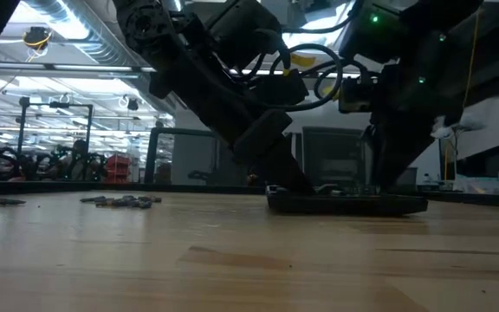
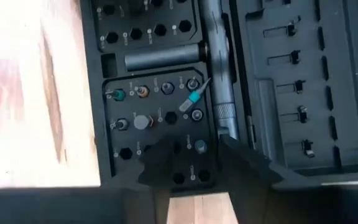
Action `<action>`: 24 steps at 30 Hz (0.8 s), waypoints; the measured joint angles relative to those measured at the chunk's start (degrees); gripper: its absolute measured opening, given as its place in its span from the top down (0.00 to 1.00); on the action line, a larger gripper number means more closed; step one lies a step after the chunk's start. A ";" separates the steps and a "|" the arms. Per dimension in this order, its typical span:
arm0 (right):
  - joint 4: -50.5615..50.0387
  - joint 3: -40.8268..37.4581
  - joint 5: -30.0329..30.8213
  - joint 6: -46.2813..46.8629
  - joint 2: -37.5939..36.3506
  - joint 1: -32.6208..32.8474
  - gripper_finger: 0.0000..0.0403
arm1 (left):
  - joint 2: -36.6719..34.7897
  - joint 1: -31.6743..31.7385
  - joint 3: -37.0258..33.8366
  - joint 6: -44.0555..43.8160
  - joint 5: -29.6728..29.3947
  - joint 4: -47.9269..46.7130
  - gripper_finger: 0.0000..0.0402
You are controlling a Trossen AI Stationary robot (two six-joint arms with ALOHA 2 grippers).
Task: Prefit tool cases
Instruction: Remove the blue socket bit from the black prefit tool case
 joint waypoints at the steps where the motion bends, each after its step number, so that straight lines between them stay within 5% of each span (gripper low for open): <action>1: -0.04 0.00 0.13 -0.17 0.01 0.00 0.72 | 0.00 0.00 0.00 0.02 0.00 0.00 1.00; 9: 0.15 0.43 -0.83 -0.18 3.20 -0.04 0.97 | 0.02 0.25 0.00 0.43 -0.01 -0.09 1.00; 24: -5.82 3.94 -0.11 3.61 -4.03 -3.54 1.00 | 0.09 0.29 0.13 0.24 -0.24 0.33 1.00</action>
